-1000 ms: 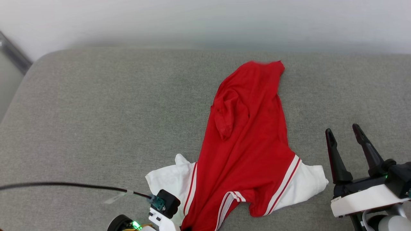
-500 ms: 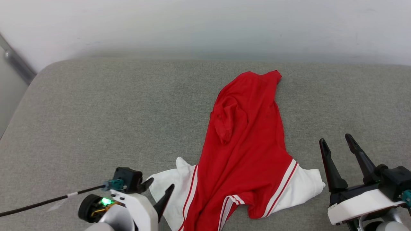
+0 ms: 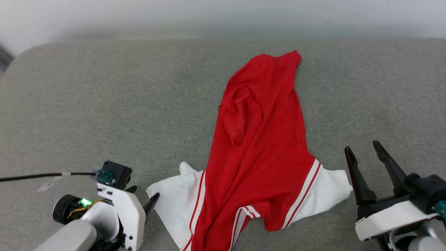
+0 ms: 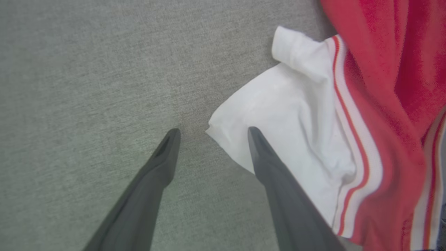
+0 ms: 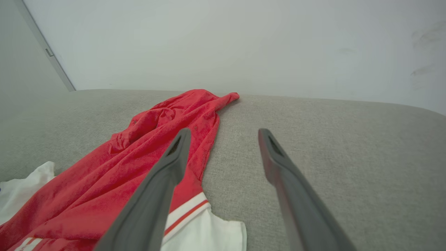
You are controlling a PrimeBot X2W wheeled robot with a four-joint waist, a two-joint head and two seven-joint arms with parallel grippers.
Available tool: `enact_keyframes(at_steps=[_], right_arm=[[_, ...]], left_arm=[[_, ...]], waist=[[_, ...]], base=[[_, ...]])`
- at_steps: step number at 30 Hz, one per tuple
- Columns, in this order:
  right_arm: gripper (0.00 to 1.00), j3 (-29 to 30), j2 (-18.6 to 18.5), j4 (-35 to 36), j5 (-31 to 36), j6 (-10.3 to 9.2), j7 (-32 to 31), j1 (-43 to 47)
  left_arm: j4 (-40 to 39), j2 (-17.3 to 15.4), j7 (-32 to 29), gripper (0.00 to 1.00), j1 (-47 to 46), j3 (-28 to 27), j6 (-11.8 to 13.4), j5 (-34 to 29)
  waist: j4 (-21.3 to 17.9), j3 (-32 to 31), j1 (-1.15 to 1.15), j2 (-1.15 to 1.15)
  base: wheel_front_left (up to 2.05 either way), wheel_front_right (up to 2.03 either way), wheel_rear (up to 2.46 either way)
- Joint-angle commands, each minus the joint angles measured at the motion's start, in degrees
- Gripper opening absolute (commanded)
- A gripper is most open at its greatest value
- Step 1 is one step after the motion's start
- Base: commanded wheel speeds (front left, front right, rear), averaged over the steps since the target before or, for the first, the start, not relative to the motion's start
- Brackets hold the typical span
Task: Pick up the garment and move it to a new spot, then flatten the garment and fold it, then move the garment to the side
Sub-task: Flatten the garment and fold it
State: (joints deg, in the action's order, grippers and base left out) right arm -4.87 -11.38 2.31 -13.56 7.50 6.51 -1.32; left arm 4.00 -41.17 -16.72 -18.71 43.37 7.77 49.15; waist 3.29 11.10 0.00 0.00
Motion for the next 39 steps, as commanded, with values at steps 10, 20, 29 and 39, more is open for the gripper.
enact_keyframes(at_steps=[10, 20, 29, 39], right_arm=[[1.0, 0.3, 0.5, -0.4, 0.7, -0.02, 1.6, -2.5], [1.0, 1.2, -0.7, -1.8, 0.4, -0.02, 0.5, -2.3], [1.0, -0.5, -8.1, 1.1, -3.9, -0.02, -16.2, -0.6], [1.0, 0.1, -13.8, 12.2, -10.5, -0.02, -46.9, 5.3]], left_arm=[[8.8, 4.1, -7.7, 0.44, -1.1, 5.4, -3.6, 1.5], [9.7, 5.2, 3.7, 0.0, -2.2, 0.3, -1.6, 0.4], [4.7, 1.9, 17.0, 0.0, 0.4, -9.7, 3.5, 2.1], [-10.5, -4.7, 16.2, 0.0, 9.7, -12.6, 8.4, 4.4]], waist=[[-2.3, 5.1, 0.0, 0.0], [-1.9, 2.6, 0.0, 0.0], [-1.2, -2.0, 0.0, 0.0], [0.2, -1.6, 0.0, 0.0]], base=[[0.0, 0.0, 0.0], [0.0, 0.0, 0.0], [0.0, 0.0, 0.0], [0.0, 0.0, 0.0]])
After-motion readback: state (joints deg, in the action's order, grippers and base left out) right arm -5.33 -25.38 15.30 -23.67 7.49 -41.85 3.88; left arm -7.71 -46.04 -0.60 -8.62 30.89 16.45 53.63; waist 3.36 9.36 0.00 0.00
